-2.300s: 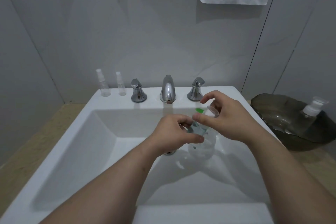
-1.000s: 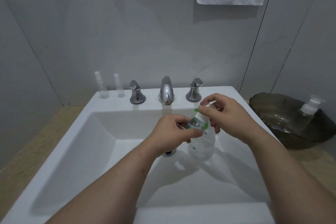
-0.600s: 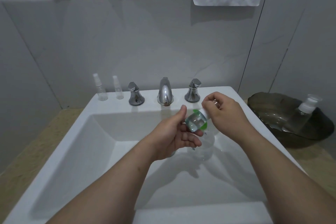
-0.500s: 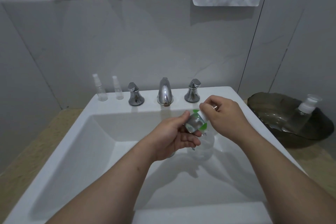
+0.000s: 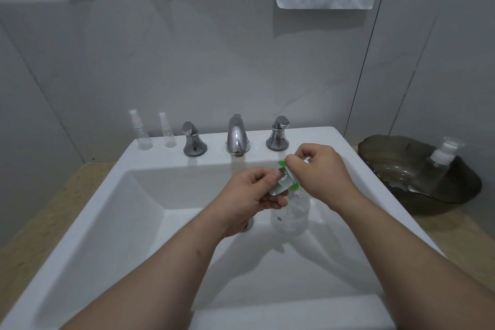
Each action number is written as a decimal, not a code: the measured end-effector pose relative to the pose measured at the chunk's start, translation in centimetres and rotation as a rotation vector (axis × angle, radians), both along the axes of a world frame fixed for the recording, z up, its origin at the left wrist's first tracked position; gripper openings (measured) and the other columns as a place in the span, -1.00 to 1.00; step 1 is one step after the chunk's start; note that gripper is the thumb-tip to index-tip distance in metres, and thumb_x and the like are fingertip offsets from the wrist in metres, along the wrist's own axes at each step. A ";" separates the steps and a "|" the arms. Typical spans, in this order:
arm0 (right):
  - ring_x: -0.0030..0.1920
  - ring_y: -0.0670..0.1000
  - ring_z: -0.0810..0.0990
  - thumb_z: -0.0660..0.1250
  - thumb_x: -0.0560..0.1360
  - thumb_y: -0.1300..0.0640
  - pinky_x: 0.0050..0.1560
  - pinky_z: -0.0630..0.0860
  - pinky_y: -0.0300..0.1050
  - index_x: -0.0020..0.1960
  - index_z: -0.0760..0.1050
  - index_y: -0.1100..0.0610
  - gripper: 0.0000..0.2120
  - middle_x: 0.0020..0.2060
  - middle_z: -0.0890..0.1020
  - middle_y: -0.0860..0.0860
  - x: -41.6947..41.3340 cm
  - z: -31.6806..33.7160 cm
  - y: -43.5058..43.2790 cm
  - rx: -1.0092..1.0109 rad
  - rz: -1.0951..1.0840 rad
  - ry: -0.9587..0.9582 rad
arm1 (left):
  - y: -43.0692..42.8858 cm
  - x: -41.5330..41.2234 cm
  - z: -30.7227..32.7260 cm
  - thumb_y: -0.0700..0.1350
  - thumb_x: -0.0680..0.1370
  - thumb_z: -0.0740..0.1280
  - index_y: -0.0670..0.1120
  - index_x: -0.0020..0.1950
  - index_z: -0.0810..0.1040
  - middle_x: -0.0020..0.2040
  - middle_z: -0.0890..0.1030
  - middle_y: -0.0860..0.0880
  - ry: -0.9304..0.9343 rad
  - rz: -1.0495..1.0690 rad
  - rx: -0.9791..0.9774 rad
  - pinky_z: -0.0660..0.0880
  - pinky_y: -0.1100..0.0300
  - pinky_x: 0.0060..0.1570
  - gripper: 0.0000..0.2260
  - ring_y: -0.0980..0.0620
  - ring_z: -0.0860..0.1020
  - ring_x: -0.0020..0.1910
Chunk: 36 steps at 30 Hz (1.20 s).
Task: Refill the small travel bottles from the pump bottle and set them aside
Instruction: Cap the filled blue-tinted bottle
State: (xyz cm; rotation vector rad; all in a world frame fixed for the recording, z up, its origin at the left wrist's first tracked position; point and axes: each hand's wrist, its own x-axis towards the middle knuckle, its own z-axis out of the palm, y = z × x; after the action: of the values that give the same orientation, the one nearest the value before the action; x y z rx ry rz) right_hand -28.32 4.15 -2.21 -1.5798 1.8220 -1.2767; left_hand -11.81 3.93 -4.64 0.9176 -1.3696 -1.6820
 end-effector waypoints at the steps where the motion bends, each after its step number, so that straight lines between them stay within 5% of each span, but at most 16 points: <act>1: -0.54 -0.10 0.33 0.39 0.45 0.13 -0.55 0.25 -0.34 -0.38 0.47 0.12 -0.76 -0.59 0.39 -0.12 0.0 0.0 0.0 0.004 -0.004 -0.011 | 0.1 0.0 -0.1 -0.14 0.68 0.28 -0.20 0.05 0.61 -0.19 0.66 -0.13 -0.011 0.012 -0.028 0.62 0.16 -0.08 -0.83 -0.01 0.62 -0.26; 9: -0.52 -0.13 0.41 0.36 0.47 0.15 -0.54 0.29 -0.39 -0.35 0.53 0.13 -0.78 -0.42 0.54 -0.01 0.1 0.2 0.0 0.005 -0.029 0.019 | 0.4 -0.5 -0.5 -0.25 0.61 0.40 -0.15 0.14 0.52 -0.01 0.67 -0.10 -0.138 0.091 -0.270 0.62 0.16 -0.05 -0.86 -0.02 0.70 -0.18; 13: -0.35 -0.08 0.45 0.39 0.52 0.08 -0.36 0.34 -0.28 -0.29 0.51 0.05 -0.79 -0.37 0.56 -0.07 -0.3 -0.2 -0.2 -0.060 -0.033 0.013 | 0.0 -0.6 -0.7 -0.17 0.59 0.44 -0.11 0.18 0.50 0.11 0.66 -0.15 -0.146 0.139 -0.301 0.64 0.08 0.01 -0.79 -0.07 0.72 -0.14; 16: -0.40 -0.14 0.43 0.47 0.52 -0.01 -0.35 0.34 -0.30 -0.18 0.53 0.08 -0.78 -0.44 0.53 -0.18 -0.5 -0.1 0.0 -0.126 0.018 -0.113 | -0.4 -0.5 -0.8 -0.07 0.56 0.48 -0.06 0.21 0.45 0.12 0.64 -0.10 -0.170 0.186 -0.290 0.63 -0.09 0.08 -0.69 -0.11 0.73 -0.15; 19: -0.40 -0.19 0.49 0.51 0.52 -0.04 -0.34 0.37 -0.37 -0.10 0.56 0.06 -0.80 -0.41 0.56 -0.20 -1.2 0.9 0.4 -0.250 -0.055 -0.105 | -0.7 -0.2 -0.9 0.03 0.58 0.44 -0.06 0.31 0.42 0.12 0.64 -0.05 -0.237 0.223 -0.284 0.65 0.00 0.01 -0.61 -0.07 0.72 -0.21; 22: -0.21 -0.07 0.61 0.48 0.53 -0.09 -0.18 0.48 -0.19 0.07 0.54 -0.01 -0.77 -0.20 0.63 -0.14 -4.5 2.8 0.4 -0.345 -0.261 -0.090 | -0.8 0.2 -1.1 0.12 0.60 0.38 -0.02 0.30 0.47 0.03 0.65 -0.04 -0.369 0.221 -0.338 0.62 0.08 -0.08 -0.65 0.00 0.69 -0.30; 29: 0.25 0.22 0.55 0.31 0.63 0.25 0.20 0.50 0.07 0.43 0.44 0.09 -0.62 0.29 0.57 0.17 -13.5 2.4 -2.7 0.006 -0.603 0.069 | -0.6 0.0 -1.7 0.13 0.60 0.38 0.06 0.16 0.53 -0.10 0.66 -0.04 -0.474 0.118 -0.403 0.60 0.02 -0.12 -0.79 0.01 0.66 -0.37; 36: 0.34 0.28 0.51 0.21 0.64 0.41 0.28 0.48 0.10 0.44 0.41 0.21 -0.60 0.37 0.50 0.27 -14.8 -1.0 -5.0 0.170 -0.688 0.003 | -1.7 0.5 -3.0 0.19 0.58 0.38 0.10 0.04 0.57 -0.20 0.67 0.00 -0.595 0.152 -0.479 0.55 0.11 -0.23 -0.81 0.13 0.57 -0.39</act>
State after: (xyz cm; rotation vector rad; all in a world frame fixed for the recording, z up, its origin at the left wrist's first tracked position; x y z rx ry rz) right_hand -43.17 -0.89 -3.22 -0.8800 2.5135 -1.3227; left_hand -11.33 2.26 -7.59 1.2407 -1.9217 -0.9204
